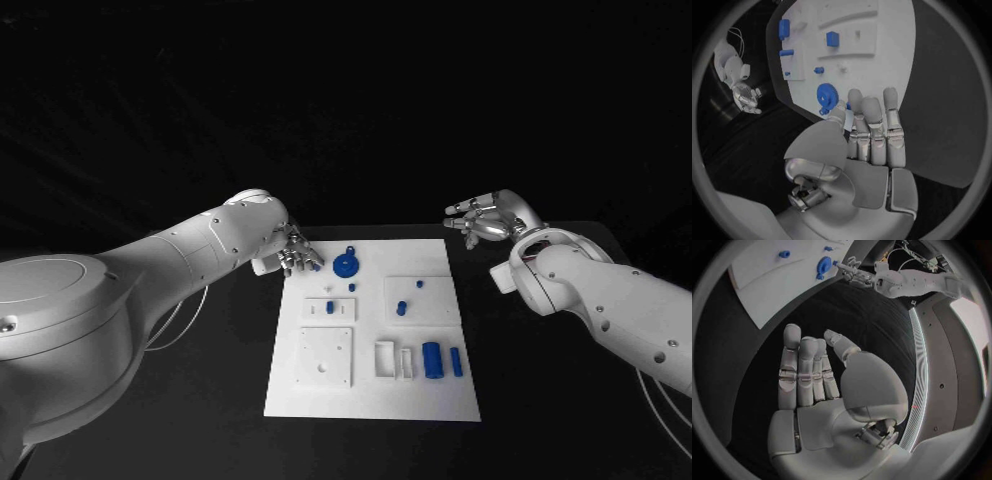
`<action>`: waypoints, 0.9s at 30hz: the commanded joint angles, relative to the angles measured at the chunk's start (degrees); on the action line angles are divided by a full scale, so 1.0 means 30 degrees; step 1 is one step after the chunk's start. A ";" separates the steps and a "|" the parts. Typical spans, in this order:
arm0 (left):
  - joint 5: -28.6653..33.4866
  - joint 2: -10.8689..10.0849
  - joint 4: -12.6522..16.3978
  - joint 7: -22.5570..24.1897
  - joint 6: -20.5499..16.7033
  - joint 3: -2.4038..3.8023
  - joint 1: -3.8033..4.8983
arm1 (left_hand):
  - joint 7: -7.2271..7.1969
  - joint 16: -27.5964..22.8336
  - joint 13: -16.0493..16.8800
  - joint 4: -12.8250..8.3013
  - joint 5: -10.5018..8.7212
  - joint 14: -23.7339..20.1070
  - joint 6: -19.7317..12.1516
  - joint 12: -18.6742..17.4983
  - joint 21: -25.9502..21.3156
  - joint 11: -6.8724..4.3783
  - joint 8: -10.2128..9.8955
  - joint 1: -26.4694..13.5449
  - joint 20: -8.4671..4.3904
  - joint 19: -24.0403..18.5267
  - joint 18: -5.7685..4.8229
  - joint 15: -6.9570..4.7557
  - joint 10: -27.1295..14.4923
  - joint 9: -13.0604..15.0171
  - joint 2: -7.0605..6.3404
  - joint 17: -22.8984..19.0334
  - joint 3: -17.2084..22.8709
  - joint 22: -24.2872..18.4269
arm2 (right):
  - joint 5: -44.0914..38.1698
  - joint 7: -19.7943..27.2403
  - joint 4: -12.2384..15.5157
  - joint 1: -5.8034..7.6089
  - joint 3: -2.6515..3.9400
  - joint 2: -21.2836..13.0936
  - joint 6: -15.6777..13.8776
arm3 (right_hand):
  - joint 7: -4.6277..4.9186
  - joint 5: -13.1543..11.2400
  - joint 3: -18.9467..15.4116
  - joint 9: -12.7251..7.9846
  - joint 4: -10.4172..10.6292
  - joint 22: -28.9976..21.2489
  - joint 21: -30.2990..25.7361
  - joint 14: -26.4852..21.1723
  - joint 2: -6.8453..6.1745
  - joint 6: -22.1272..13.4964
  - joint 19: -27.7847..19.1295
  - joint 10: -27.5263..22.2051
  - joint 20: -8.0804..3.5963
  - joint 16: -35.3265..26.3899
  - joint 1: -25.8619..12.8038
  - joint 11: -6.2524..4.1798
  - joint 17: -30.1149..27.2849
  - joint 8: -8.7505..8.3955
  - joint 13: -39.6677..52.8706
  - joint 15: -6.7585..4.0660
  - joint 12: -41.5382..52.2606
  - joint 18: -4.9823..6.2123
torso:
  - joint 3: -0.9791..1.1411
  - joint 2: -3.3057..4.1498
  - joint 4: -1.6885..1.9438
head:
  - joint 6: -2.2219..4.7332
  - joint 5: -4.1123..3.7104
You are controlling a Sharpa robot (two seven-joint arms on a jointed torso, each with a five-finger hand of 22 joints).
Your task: Assemble the parts on the task board
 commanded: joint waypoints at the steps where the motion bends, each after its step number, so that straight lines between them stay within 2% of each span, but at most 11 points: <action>1: 0.0198 0.0048 -0.0014 0.0312 0.0201 -0.0009 -0.0032 | 0.0000 0.0062 0.0005 -0.0191 0.0103 -0.0109 0.0201 0.0107 -0.0078 0.0060 0.0004 0.0230 0.0003 0.0101 -0.0142 -0.0032 0.0342 0.0019 0.0224 -0.0003 0.0043 0.0246 | -0.0090 0.0099 0.0016 0.0000 0.0012 0.0023 0.0077 | 0.0004 0.0066 -0.0011 -0.0002 -0.0030 0.0266 -0.0082 -0.0077 -0.0057 -0.0128 0.0256 -0.0009 0.0056 -0.0064 -0.0144 0.0018 -0.0021 -0.0058 -0.0019 0.0032 0.0065 0.0156 | -0.0011 -0.0005 0.0012 | -0.0010 -0.0023; 11: 0.0313 -0.0012 0.0001 0.0461 -0.0115 -0.0006 -0.0034 | -0.0262 0.0094 -0.0059 -0.1017 0.0386 -0.0026 0.0899 0.0062 0.0011 -0.0060 0.0055 0.1149 -0.0058 0.0147 -0.0142 -0.0115 0.0476 0.0572 0.0645 0.0004 0.0377 0.0292 | -0.0090 0.0091 -0.0004 0.0000 0.0012 0.0032 0.0102 | 0.0004 0.0066 -0.0011 -0.0002 -0.0030 0.0266 -0.0082 -0.0077 -0.0057 -0.0128 0.0256 -0.0009 0.0056 -0.0064 -0.0144 0.0018 -0.0021 -0.0058 -0.0019 0.0032 0.0065 0.0156 | -0.0011 -0.0013 0.0024 | -0.0018 -0.0024; 14: 0.0393 -0.0049 0.0030 0.0498 -0.0245 -0.0005 -0.0034 | -0.0366 0.0096 -0.0088 -0.1368 0.0767 0.0010 0.1117 0.0038 0.0055 -0.0107 0.0118 0.1484 -0.0082 0.0154 -0.0142 -0.0145 0.0522 0.0970 0.0718 0.0007 0.0493 0.0304 | -0.0090 0.0084 -0.0019 0.0000 0.0012 0.0033 0.0125 | 0.0004 0.0066 -0.0011 -0.0002 -0.0030 0.0266 -0.0082 -0.0077 -0.0057 -0.0128 0.0256 -0.0009 0.0056 -0.0064 -0.0144 0.0018 -0.0021 -0.0058 -0.0019 0.0032 0.0065 0.0156 | -0.0017 -0.0022 0.0030 | -0.0016 -0.0027; 18: 0.0545 -0.0151 0.0154 0.0570 -0.0549 -0.0003 -0.0032 | -0.0554 0.0147 -0.0144 -0.2004 0.1949 0.0108 0.1556 0.0024 0.0201 -0.0239 0.0261 0.1840 -0.0150 0.0185 -0.0142 -0.0215 0.0622 0.2336 0.0767 0.0049 0.0723 0.0342 | -0.0090 0.0077 -0.0032 0.0000 0.0012 0.0024 0.0156 | 0.0004 0.0066 -0.0011 -0.0002 -0.0030 0.0266 -0.0082 -0.0077 -0.0057 -0.0128 0.0256 -0.0009 0.0056 -0.0064 -0.0144 0.0018 -0.0021 -0.0058 -0.0019 0.0032 0.0065 0.0156 | -0.0019 -0.0030 0.0038 | -0.0029 -0.0025; 19: 0.0574 -0.0178 0.0191 0.0615 -0.0679 -0.0002 -0.0032 | -0.0653 0.0226 -0.0136 -0.2289 0.2773 0.0245 0.1872 0.0090 0.0324 -0.0347 0.0474 0.1879 -0.0217 0.0276 -0.0142 -0.0278 0.0728 0.3046 0.0731 0.0096 0.0877 0.0377 | -0.0090 0.0074 -0.0033 0.0000 0.0012 0.0019 0.0162 | 0.0004 0.0066 -0.0011 -0.0002 -0.0030 0.0266 -0.0082 -0.0077 -0.0057 -0.0128 0.0256 -0.0009 0.0056 -0.0064 -0.0144 0.0018 -0.0021 -0.0058 -0.0019 0.0032 0.0065 0.0156 | -0.0021 -0.0040 0.0046 | -0.0033 -0.0016; 20: 0.0619 -0.0232 0.0265 0.0708 -0.0936 -0.0002 -0.0031 | -0.0670 0.0244 -0.0134 -0.2341 0.2991 0.0285 0.1893 0.0111 0.0362 -0.0370 0.0499 0.1842 -0.0233 0.0304 -0.0142 -0.0291 0.0741 0.3223 0.0705 0.0108 0.0905 0.0383 | -0.0090 0.0067 -0.0032 0.0000 0.0012 0.0005 0.0171 | 0.0004 0.0066 -0.0011 -0.0002 -0.0030 0.0266 -0.0082 -0.0077 -0.0057 -0.0128 0.0256 -0.0009 0.0056 -0.0064 -0.0144 0.0018 -0.0021 -0.0058 -0.0019 0.0032 0.0065 0.0156 | -0.0015 -0.0047 0.0060 | -0.0036 -0.0008; 21: 0.0652 -0.0268 0.0312 0.0762 -0.1075 -0.0003 -0.0030 | -0.0755 0.0312 -0.0100 -0.2560 0.3685 0.0480 0.1981 0.0304 0.0519 -0.0470 0.0594 0.1664 -0.0282 0.0410 -0.0142 -0.0319 0.0794 0.3920 0.0592 0.0161 0.1048 0.0394 | -0.0090 0.0062 -0.0032 0.0000 0.0012 -0.0002 0.0177 | 0.0004 0.0066 -0.0011 -0.0002 -0.0030 0.0266 -0.0082 -0.0077 -0.0057 -0.0128 0.0256 -0.0009 0.0056 -0.0064 -0.0144 0.0018 -0.0021 -0.0058 -0.0019 0.0032 0.0065 0.0156 | -0.0011 -0.0058 0.0067 | -0.0028 0.0008; 23: 0.0735 -0.0362 0.0444 0.0840 -0.1354 -0.0005 -0.0028 | -0.0785 0.0314 -0.0162 -0.2941 0.4041 0.0589 0.1955 0.0497 0.0758 -0.0519 0.0479 0.1267 -0.0303 0.0364 -0.0142 -0.0342 0.0803 0.5256 0.0564 0.0253 0.1434 0.0381 | -0.0090 0.0055 -0.0030 0.0000 0.0012 -0.0015 0.0187 | 0.0004 0.0066 -0.0011 -0.0002 -0.0030 0.0266 -0.0082 -0.0077 -0.0057 -0.0128 0.0256 -0.0009 0.0056 -0.0064 -0.0144 0.0018 -0.0021 -0.0058 -0.0019 0.0032 0.0065 0.0156 | -0.0003 -0.0069 0.0067 | -0.0029 0.0033; 24: 0.0779 -0.0408 0.0515 0.0861 -0.1481 -0.0006 -0.0027 | -0.0823 0.0338 -0.0168 -0.3011 0.4339 0.0631 0.2040 0.0537 0.0800 -0.0536 0.0490 0.1227 -0.0316 0.0374 -0.0142 -0.0356 0.0822 0.5433 0.0529 0.0276 0.1486 0.0384 | -0.0090 0.0053 -0.0029 0.0000 0.0012 -0.0022 0.0192 | 0.0004 0.0066 -0.0011 -0.0002 -0.0030 0.0266 -0.0082 -0.0077 -0.0057 -0.0128 0.0256 -0.0009 0.0056 -0.0064 -0.0144 0.0018 -0.0021 -0.0058 -0.0019 0.0032 0.0065 0.0156 | -0.0003 -0.0074 0.0069 | -0.0018 0.0044; 25: 0.0835 -0.0459 0.0599 0.0869 -0.1620 -0.0007 -0.0025 | -0.0807 0.0337 -0.0236 -0.3271 0.4588 0.0662 0.2053 0.0689 0.0994 -0.0600 0.0277 0.0904 -0.0342 0.0336 -0.0142 -0.0354 0.0814 0.6255 0.0473 0.0359 0.1791 0.0378 | -0.0090 0.0051 -0.0028 0.0000 0.0012 -0.0032 0.0197 | 0.0004 0.0066 -0.0011 -0.0002 -0.0030 0.0266 -0.0082 -0.0077 -0.0057 -0.0128 0.0256 -0.0009 0.0056 -0.0064 -0.0144 0.0018 -0.0021 -0.0058 -0.0019 0.0032 0.0065 0.0156 | -0.0008 -0.0076 0.0066 | -0.0017 0.0052; 27: 0.1020 -0.0618 0.0865 0.0826 -0.1970 -0.0010 -0.0018 | -0.0895 0.0360 -0.0288 -0.3462 0.5227 0.0799 0.2211 0.0831 0.1172 -0.0604 0.0142 0.0693 -0.0355 0.0353 -0.0132 -0.0388 0.0834 0.6710 0.0356 0.0414 0.1991 0.0379 | -0.0090 0.0045 -0.0026 0.0000 0.0012 -0.0061 0.0208 | 0.0004 0.0066 -0.0011 -0.0002 -0.0030 0.0266 -0.0082 -0.0077 -0.0057 -0.0128 0.0256 -0.0009 0.0056 -0.0064 -0.0144 0.0018 -0.0021 -0.0058 -0.0019 0.0032 0.0065 0.0156 | -0.0011 -0.0106 0.0095 | -0.0059 0.0063</action>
